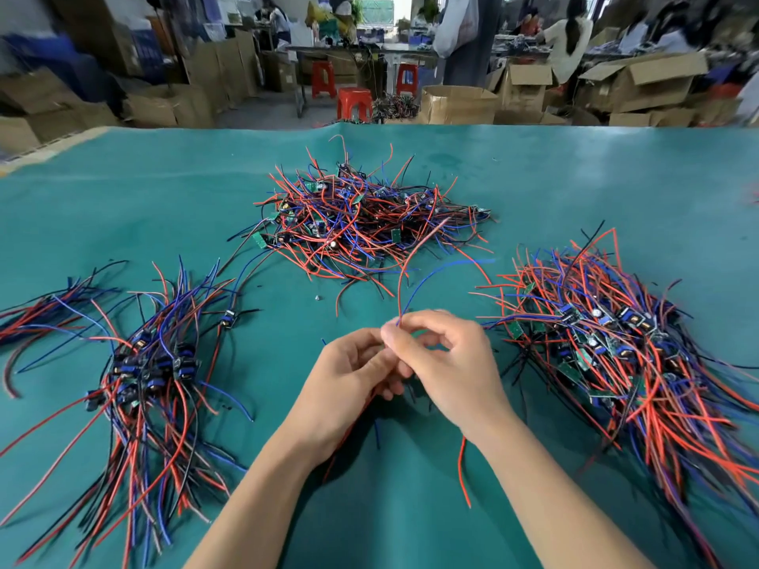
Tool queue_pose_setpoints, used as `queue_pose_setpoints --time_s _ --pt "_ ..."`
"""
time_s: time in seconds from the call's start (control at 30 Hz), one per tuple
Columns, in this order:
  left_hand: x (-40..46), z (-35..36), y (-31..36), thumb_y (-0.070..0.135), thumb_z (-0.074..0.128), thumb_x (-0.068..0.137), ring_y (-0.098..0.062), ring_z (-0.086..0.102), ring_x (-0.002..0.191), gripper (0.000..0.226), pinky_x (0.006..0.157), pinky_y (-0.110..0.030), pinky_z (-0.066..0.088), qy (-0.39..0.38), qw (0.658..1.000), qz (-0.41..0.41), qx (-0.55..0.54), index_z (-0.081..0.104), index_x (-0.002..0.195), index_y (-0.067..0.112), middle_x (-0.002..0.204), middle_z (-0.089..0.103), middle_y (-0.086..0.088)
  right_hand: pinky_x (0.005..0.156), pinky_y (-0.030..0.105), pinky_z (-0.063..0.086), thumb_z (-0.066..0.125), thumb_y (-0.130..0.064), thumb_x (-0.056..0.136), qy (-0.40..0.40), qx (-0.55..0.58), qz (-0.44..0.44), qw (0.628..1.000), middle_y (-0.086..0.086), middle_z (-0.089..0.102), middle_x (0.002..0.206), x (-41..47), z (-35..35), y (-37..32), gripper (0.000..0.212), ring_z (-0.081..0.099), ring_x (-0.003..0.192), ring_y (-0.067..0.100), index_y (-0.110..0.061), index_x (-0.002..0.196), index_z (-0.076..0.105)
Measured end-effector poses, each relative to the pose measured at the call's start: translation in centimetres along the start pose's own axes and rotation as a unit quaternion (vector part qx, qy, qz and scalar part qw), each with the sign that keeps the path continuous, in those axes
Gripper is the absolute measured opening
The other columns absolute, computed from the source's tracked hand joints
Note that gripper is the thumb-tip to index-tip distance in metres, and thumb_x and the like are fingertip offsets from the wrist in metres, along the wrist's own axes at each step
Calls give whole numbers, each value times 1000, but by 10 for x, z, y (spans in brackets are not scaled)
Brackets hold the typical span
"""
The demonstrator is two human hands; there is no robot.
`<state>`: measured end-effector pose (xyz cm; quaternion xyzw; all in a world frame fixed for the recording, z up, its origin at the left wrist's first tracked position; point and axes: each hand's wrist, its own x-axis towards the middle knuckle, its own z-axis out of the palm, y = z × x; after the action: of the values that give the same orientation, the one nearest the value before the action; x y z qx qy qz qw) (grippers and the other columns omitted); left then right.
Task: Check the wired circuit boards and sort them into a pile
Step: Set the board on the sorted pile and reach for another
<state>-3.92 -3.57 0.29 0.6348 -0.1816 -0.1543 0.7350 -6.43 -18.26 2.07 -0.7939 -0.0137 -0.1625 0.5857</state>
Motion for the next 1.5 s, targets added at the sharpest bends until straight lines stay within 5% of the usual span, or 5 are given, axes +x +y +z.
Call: queue_pose_setpoints --time_s 0.23,0.43,0.57,1.0,1.5 --pt "-4 10 6 10 62 96 -17 52 48 8 46 -23 42 109 992 -11 66 58 103 8 66 66 -5 71 51 58 77 -33 82 51 2 20 998 -7 74 78 1 -2 -1 4 69 73 15 -31 81 80" --pt "-8 13 6 17 68 92 -15 61 44 11 42 -22 43 147 972 33 179 70 81 14 66 72 -1 65 44 55 75 -35 79 80 -20 -7 997 -8 68 67 3 -4 -1 7 62 61 10 -29 75 77" --pt "-7 15 8 11 59 97 -19 65 49 16 43 -23 46 115 984 15 132 68 84 7 69 73 -7 53 22 45 78 -31 80 78 41 34 996 -7 64 60 5 -9 -2 10 54 50 11 -29 70 78" --pt "-10 6 24 9 56 99 -18 60 48 23 46 -22 45 -55 995 -69 50 69 81 6 69 70 -13 45 15 40 71 -5 90 133 269 183 936 1 70 64 15 -29 -13 18 46 46 5 -5 72 75" --pt "-11 7 23 15 56 80 -12 58 43 18 43 -19 42 -94 986 -66 121 70 68 14 62 69 -7 49 12 40 66 -7 94 240 398 101 880 -1 71 69 21 -72 -71 39 52 53 3 -14 56 74"
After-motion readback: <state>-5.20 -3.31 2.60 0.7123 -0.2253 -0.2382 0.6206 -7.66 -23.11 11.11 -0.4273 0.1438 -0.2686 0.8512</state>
